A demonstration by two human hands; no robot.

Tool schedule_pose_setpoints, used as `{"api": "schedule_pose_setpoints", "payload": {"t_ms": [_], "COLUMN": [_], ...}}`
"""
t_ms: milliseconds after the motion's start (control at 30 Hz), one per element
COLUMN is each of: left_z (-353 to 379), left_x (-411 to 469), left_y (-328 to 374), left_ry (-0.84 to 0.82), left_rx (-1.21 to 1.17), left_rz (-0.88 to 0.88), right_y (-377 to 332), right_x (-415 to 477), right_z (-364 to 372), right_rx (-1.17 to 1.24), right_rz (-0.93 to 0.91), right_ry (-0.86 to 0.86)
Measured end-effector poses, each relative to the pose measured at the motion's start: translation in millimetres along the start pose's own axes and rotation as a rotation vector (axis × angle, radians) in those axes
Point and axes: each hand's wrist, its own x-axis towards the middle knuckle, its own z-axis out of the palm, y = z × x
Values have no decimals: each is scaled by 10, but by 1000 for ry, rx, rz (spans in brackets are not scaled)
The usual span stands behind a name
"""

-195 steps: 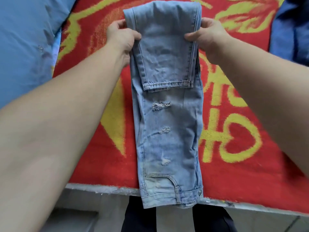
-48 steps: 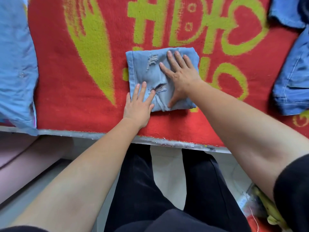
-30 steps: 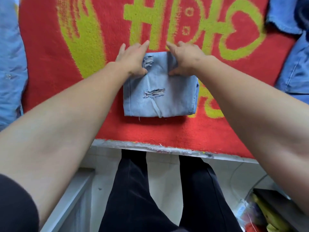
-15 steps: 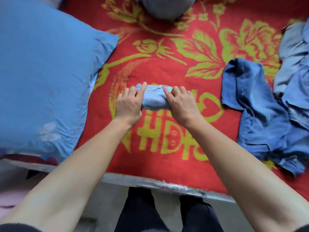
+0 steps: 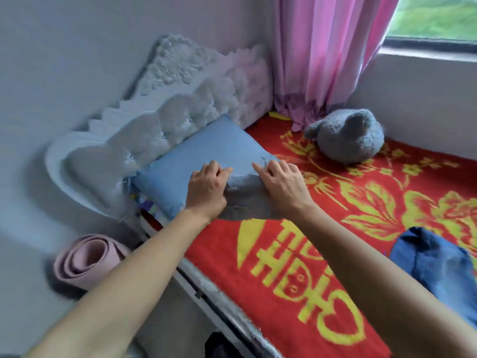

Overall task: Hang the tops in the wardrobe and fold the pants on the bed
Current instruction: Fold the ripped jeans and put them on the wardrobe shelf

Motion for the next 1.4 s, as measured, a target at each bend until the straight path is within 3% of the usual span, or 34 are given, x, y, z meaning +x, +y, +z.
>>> {"api": "schedule_pose_setpoints", "payload": {"t_ms": [267, 433, 933, 1167, 1400], "left_z": [-1080, -1886, -4927, -6414, -7502], "left_x": [-1469, -2366, -5756, -5868, -5140], "left_y": [-529, -946, -2842, -3552, -4131], "left_ry": [-53, 1, 194, 316, 509], "left_rx": [132, 220, 593, 803, 935], "left_rz": [-296, -397, -585, -558, -556], "right_y": [-1417, -2484, -6882, -7916, -8213], "right_x": [-159, -191, -550, 97, 1079], "right_z": [-376, -876, -2775, -3940, -4990], "right_rx": [194, 271, 298, 261, 194], "right_rz": [-289, -409, -779, -792, -681], "right_ry": [66, 81, 248, 531, 815]}}
